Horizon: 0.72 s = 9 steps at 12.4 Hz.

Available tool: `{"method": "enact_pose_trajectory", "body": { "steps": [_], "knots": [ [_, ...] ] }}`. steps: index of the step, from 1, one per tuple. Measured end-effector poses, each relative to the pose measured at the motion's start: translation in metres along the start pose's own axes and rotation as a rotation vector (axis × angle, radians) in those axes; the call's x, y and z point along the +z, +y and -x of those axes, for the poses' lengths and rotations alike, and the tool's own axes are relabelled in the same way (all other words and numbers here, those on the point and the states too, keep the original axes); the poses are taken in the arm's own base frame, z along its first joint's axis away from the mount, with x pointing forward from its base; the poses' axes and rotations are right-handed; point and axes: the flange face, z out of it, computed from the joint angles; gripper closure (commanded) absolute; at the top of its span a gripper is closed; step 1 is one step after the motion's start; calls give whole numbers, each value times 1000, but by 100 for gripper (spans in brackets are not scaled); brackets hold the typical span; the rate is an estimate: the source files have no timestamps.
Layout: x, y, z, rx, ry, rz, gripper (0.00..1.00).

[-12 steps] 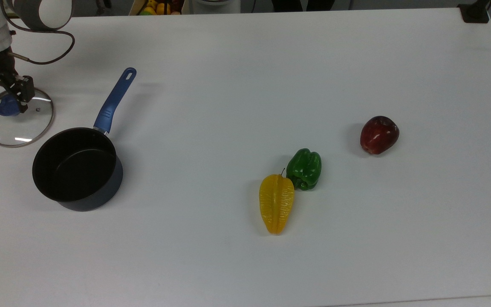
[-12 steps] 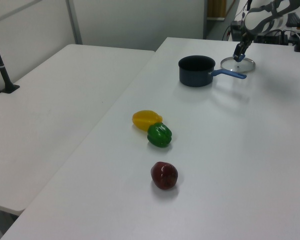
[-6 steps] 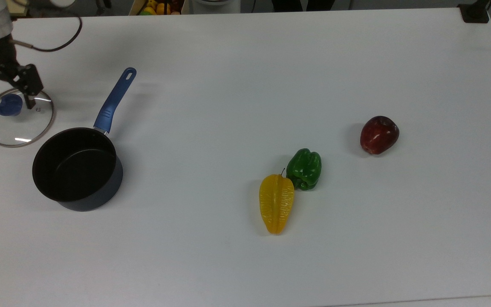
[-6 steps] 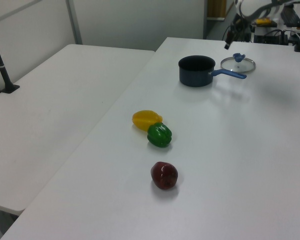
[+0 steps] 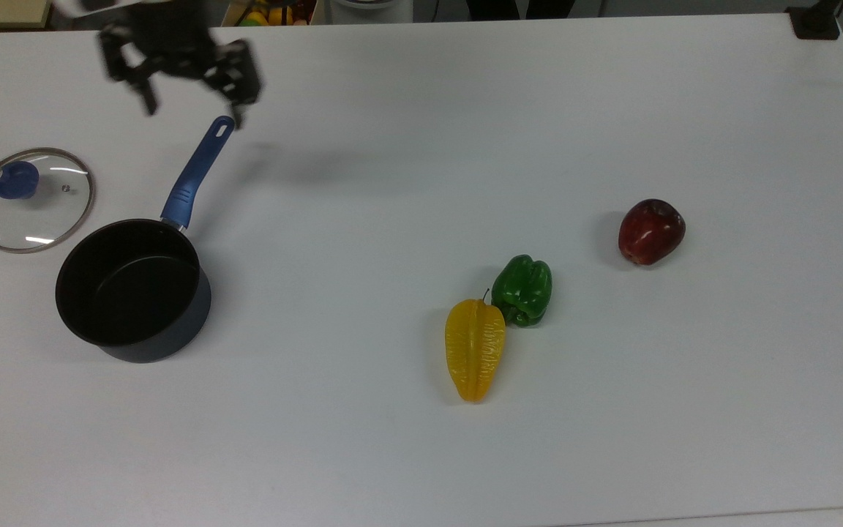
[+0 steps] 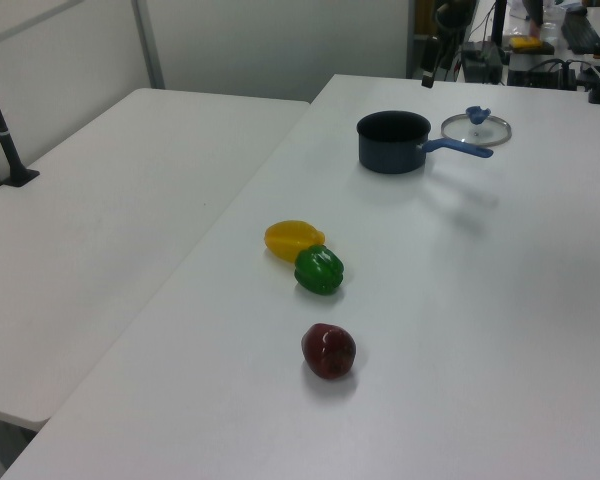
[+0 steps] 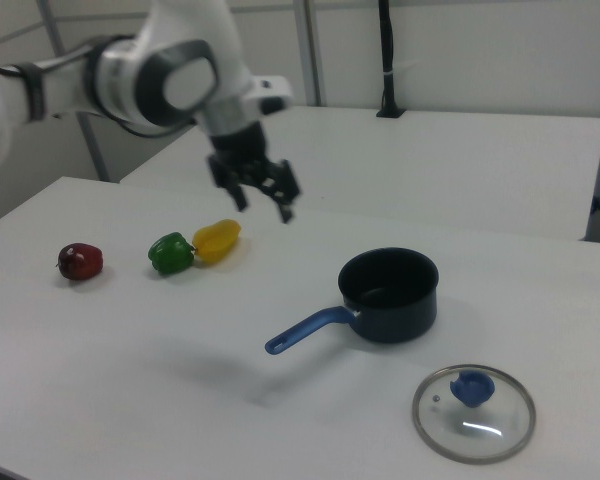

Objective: Open lid

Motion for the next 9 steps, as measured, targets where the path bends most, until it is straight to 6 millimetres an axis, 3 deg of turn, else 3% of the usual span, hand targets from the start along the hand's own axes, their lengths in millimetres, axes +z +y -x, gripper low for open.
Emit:
{"method": "enact_pose_trajectory", "body": {
  "steps": [1,4,7,9],
  "knots": [
    [-20,-35,14,-36,-49,-11,0],
    [-56,-81,44,-86,-124,-23,0],
    [-76,-100,67,-95,-160,-24,0],
    [-71,-97,77,-93,-182,-18,0]
  ]
}}
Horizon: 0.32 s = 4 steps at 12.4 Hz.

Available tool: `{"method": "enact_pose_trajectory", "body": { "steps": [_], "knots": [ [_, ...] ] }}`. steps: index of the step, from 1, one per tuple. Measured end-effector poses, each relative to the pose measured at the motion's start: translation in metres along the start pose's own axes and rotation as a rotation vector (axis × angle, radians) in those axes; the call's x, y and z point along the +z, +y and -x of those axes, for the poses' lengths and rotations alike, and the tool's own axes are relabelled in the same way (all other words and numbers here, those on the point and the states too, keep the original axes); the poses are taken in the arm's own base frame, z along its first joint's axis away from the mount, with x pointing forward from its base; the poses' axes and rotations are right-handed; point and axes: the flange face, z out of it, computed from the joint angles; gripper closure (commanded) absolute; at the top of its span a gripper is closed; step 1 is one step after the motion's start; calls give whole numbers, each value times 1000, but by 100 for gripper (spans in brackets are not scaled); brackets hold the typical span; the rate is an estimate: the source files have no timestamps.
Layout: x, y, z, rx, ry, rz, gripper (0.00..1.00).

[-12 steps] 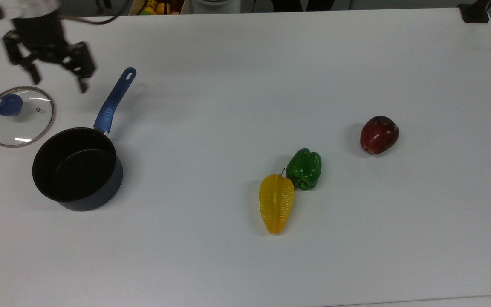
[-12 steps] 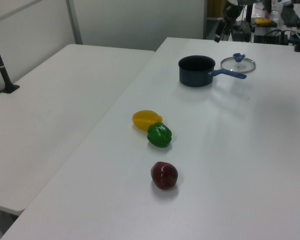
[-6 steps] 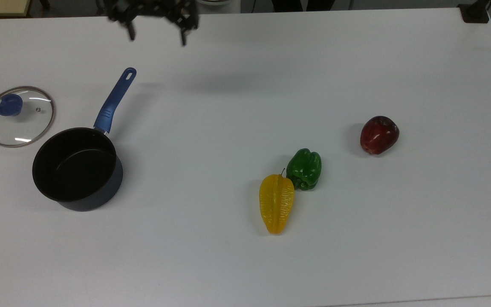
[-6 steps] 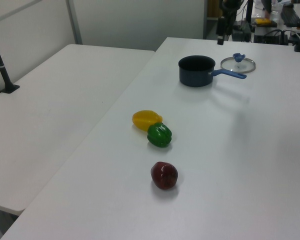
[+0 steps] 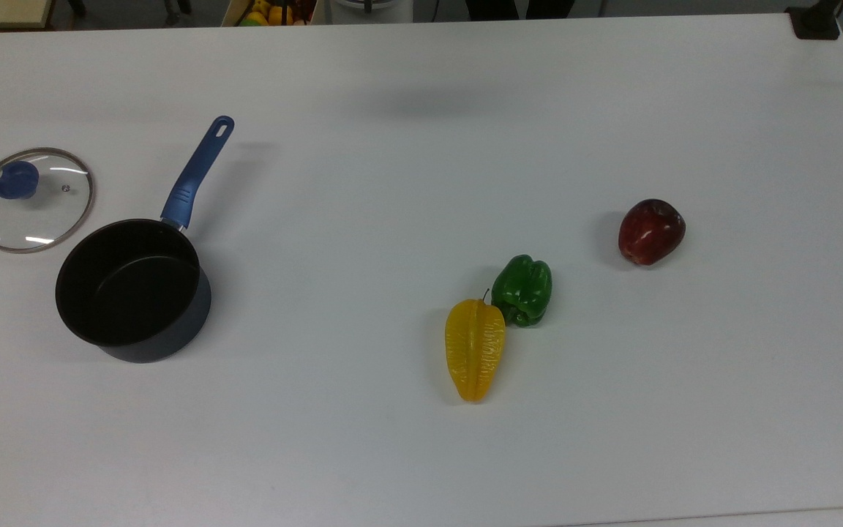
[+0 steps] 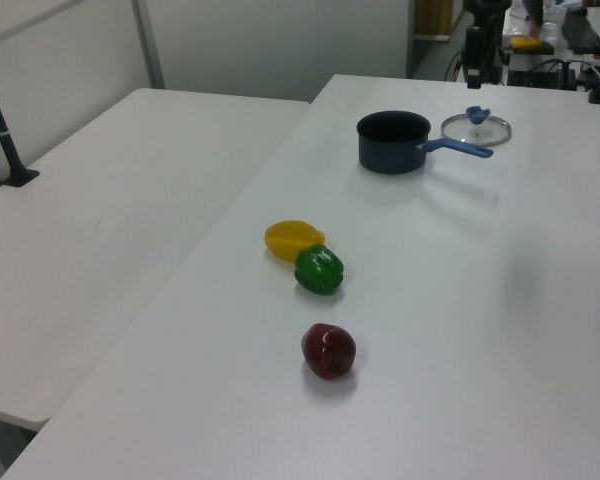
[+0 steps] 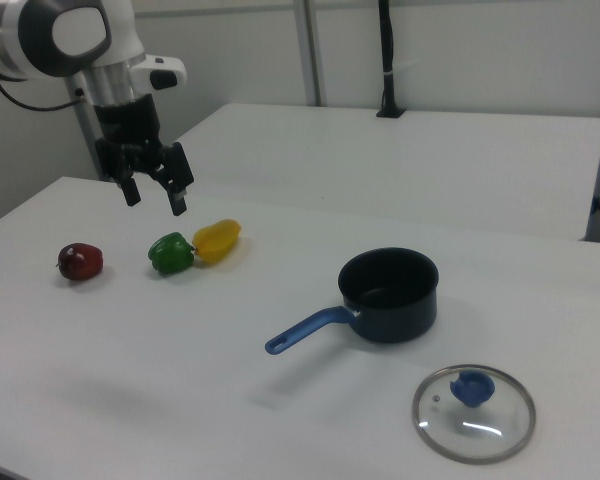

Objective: Open lid

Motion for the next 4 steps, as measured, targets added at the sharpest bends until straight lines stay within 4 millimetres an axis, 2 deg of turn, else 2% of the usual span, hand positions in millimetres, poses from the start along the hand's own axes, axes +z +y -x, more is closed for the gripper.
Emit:
{"method": "enact_pose_trajectory", "body": {
  "steps": [4],
  "knots": [
    [9,4,1,6,-18,3,0]
  ]
}}
